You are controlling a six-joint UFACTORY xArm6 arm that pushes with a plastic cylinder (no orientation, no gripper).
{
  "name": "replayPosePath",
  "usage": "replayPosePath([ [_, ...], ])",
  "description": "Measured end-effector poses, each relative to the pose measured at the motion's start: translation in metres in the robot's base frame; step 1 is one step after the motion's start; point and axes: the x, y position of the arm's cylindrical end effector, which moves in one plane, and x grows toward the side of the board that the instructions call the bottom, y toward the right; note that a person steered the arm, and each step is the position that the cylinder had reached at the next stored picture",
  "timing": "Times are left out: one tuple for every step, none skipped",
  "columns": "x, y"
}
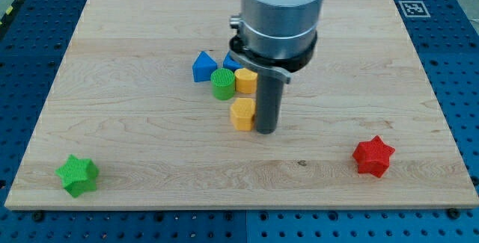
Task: Push the hexagon into the heart
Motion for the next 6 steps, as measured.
replayPosePath([
  [0.009, -0.008],
  [0.017, -0.010],
  [0.017, -0.022],
  [0.017, -0.037],
  [0.005, -0.036],
  [-0.016, -0.036],
])
